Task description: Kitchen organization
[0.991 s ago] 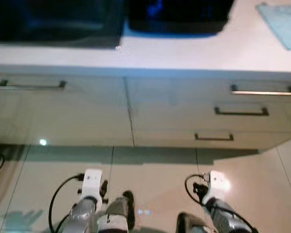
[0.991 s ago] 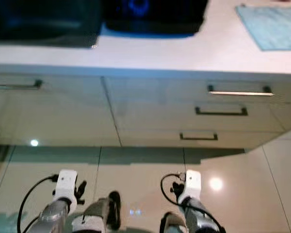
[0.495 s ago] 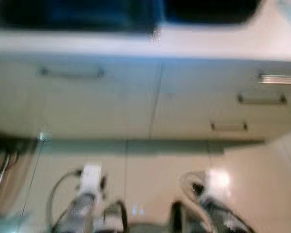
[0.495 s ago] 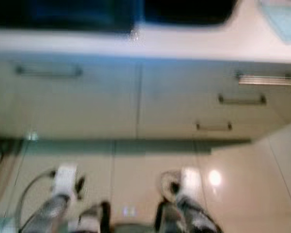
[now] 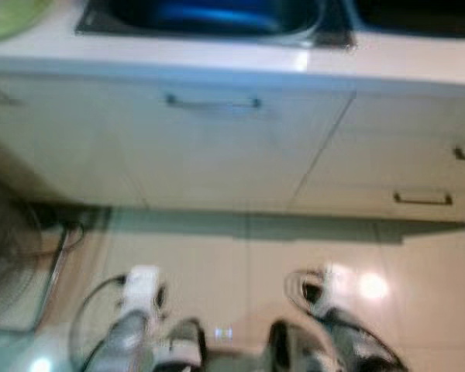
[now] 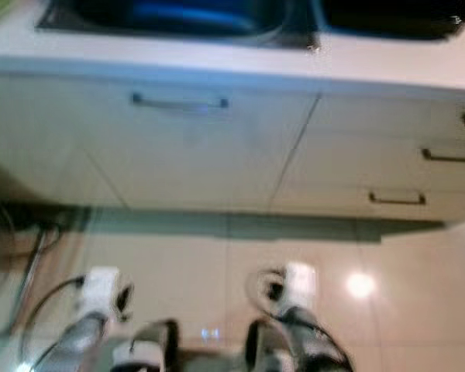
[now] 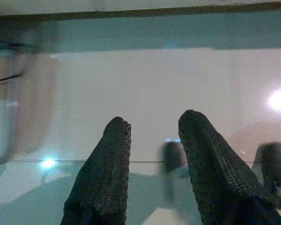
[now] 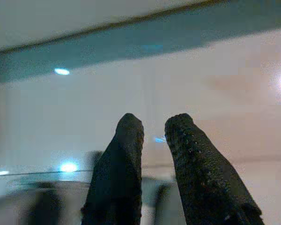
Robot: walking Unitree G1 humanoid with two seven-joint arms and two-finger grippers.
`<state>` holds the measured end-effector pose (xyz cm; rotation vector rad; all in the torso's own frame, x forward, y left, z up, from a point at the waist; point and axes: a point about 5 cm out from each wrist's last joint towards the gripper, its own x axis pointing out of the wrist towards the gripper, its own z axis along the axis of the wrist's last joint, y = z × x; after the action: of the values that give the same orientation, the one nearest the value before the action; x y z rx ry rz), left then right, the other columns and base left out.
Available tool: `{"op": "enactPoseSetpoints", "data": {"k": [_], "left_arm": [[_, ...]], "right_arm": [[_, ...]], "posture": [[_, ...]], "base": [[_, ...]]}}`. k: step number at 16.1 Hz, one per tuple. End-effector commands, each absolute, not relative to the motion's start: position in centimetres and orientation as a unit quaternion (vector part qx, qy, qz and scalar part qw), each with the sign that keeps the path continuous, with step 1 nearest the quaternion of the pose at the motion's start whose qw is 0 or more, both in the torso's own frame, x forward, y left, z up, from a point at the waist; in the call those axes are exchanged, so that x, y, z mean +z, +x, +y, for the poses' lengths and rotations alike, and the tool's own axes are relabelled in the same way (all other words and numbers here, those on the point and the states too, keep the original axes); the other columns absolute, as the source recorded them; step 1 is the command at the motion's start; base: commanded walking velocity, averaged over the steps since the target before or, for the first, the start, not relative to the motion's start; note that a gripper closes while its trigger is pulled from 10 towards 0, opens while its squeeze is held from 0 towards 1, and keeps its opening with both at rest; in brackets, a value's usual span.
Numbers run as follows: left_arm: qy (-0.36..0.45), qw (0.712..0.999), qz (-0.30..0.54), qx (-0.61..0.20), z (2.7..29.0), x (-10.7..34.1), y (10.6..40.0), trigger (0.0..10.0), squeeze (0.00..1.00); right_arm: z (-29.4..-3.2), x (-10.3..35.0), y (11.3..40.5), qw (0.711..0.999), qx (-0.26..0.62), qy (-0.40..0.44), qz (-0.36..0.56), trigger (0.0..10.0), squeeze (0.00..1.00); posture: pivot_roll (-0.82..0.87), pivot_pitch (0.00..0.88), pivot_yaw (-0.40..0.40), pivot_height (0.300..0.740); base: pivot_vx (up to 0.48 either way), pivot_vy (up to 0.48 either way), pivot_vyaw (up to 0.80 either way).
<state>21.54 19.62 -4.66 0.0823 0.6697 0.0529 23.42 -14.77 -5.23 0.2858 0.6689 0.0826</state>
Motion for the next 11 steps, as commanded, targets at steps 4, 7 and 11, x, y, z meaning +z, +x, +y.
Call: {"op": "enactPoseSetpoints", "data": {"k": [4, 7, 11], "left_arm": [[0.036, 0.958, 0.284, 0.025, 18.8, -3.5, 22.2, 10.0, 0.0], [0.05, 0.983, 0.173, 0.029, 18.5, 0.8, 25.1, 10.0, 0.0], [0.153, 0.987, 0.038, -0.02, 18.4, 5.4, 28.0, 10.0, 0.0]], "right_arm": [[-15.5, -4.1, 24.6, 0.953, 0.045, 0.094, 0.285, 10.0, 0.0], [-14.3, -0.1, 28.2, 0.98, 0.098, 0.058, 0.166, 10.0, 0.0], [-12.1, 6.1, 31.5, 0.989, 0.142, 0.032, 0.016, 10.0, 0.0]], "posture": [[0.08, 0.26, 0.015, 0.74], [0.08, 0.273, 0.018, 0.74], [0.07, 0.281, 0.016, 0.74]], "base": [[0.0, 0.0, 0.0], [0.0, 0.0, 0.0], [0.0, 0.0, 0.0]]}}
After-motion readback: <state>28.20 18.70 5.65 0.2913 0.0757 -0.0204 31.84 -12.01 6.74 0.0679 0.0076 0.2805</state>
